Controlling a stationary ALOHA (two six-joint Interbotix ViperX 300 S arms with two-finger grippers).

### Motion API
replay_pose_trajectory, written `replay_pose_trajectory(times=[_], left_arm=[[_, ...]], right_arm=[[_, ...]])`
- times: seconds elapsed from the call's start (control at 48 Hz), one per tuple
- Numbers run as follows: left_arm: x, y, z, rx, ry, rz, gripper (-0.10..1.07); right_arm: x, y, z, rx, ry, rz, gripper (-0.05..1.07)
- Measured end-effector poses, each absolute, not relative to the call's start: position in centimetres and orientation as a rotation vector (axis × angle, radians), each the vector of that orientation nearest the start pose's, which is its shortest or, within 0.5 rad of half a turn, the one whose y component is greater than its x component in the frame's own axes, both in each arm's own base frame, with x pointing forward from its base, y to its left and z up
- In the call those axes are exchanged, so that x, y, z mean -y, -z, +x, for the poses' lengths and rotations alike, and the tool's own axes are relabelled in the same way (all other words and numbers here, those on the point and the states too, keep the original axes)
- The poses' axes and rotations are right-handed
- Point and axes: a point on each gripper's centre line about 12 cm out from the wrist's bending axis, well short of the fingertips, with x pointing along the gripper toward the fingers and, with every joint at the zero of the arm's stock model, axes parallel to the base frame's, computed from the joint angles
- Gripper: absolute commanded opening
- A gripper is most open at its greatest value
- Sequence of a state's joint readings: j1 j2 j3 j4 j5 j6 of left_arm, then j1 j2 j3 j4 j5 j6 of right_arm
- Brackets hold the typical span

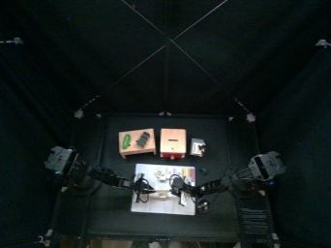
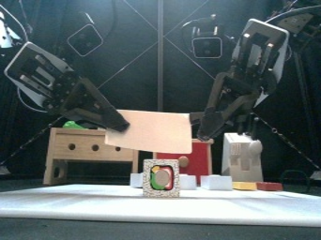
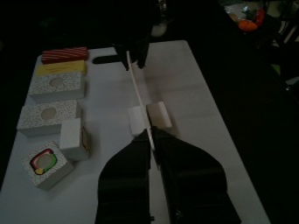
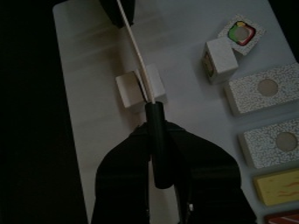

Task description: Cut third and fourth piece of sushi

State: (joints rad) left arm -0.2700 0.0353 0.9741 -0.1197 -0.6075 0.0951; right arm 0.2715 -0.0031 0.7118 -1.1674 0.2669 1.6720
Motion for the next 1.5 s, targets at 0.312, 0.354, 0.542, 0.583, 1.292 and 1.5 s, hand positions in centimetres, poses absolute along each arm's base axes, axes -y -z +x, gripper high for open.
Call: replay_pose_trajectory(times=[0.312,0.354,0.542,0.583,1.292,1.5], left_arm=[[8.4,-12.0,33.0,-0.41,0.19,0.054,0.44],[8.4,-12.0,33.0,-0.41,0.191,0.055,0.44],[8.6,-11.9,32.9,-0.414,0.19,0.05,0.44],[8.6,-11.7,33.0,-0.419,0.187,0.046,0.44],[8.9,-9.3,32.8,-0.487,0.16,0.024,0.44],[8.8,-8.8,32.8,-0.504,0.153,0.027,0.44]], right_arm=[[-7.1,-14.7,35.7,-0.779,0.184,0.3,0.32],[-7.1,-14.7,35.7,-0.779,0.183,0.302,0.32],[-7.2,-14.6,35.7,-0.782,0.184,0.304,0.32],[-7.2,-14.6,35.7,-0.782,0.184,0.304,0.32],[-7.4,-13.5,36.2,-0.808,0.19,0.295,0.32],[-7.5,-12.2,36.5,-0.837,0.2,0.285,0.32]])
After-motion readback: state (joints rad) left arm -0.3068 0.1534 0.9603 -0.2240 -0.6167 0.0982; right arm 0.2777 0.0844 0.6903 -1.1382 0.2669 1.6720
